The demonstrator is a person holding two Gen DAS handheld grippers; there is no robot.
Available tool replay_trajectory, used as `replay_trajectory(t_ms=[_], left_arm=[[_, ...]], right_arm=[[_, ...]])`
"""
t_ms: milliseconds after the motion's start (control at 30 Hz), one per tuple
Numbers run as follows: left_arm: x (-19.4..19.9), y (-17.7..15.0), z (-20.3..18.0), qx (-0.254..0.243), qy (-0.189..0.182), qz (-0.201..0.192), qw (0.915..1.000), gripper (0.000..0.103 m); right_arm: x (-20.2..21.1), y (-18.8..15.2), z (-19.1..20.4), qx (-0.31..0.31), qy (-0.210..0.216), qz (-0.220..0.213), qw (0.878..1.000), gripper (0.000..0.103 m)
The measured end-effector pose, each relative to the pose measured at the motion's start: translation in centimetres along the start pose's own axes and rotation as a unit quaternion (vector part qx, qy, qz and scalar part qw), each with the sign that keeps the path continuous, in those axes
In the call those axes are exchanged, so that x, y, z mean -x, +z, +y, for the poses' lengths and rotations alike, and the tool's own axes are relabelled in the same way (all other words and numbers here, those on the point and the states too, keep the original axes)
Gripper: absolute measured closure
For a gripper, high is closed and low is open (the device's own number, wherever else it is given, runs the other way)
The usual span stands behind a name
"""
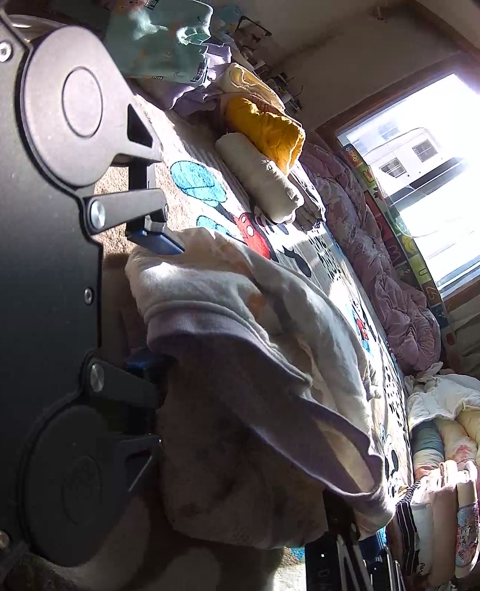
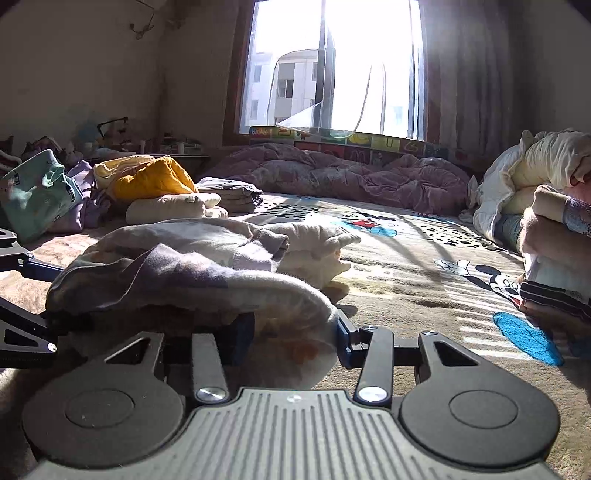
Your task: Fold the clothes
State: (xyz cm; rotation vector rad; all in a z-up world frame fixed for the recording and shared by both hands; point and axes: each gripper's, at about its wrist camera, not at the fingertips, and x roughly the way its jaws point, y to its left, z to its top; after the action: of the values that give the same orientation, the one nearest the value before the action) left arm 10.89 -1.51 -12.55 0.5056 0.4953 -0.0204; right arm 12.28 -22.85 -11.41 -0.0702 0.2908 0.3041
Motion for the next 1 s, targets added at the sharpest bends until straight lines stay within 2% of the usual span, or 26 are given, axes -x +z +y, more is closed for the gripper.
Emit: replay_trajectory(t_ms=[33, 167, 367, 600, 800, 1000], left_arm=[[0.1, 0.1, 0.2, 0.006, 0.003, -0.006, 1.0000, 0.082], [1.9, 0.9, 1.4, 0.036, 0.018, -0.049, 0.9980, 0.087], [6.5, 2.3, 2.9, 0.057, 0.031, -0.116, 0.9911, 0.089], [11.3, 4.3, 4.6, 0.060, 0.048, -0.179, 0.9808, 0.089], [15.2, 6.2, 6.0, 0.056, 0.069, -0.243, 0.9659, 0.089], [20.1, 7.9, 6.7, 0.036, 0.088, -0.318, 0.9433, 0.089]], right_arm=[[0.1, 0.0, -0.1, -0.004, 0.004, -0.002, 1.000, 0.068], [0.5, 0.3, -0.3, -0.023, 0.013, -0.002, 1.000, 0.075], [3.6, 1.6, 0.4, -0.043, 0.032, -0.023, 0.998, 0.080], [9.9, 5.7, 1.2, -0.027, 0.023, -0.096, 0.995, 0.082], [15.4, 9.4, 1.9, -0.015, 0.014, -0.160, 0.987, 0.083], [20.5, 14.0, 0.4, 0.013, -0.010, -0.226, 0.974, 0.083]])
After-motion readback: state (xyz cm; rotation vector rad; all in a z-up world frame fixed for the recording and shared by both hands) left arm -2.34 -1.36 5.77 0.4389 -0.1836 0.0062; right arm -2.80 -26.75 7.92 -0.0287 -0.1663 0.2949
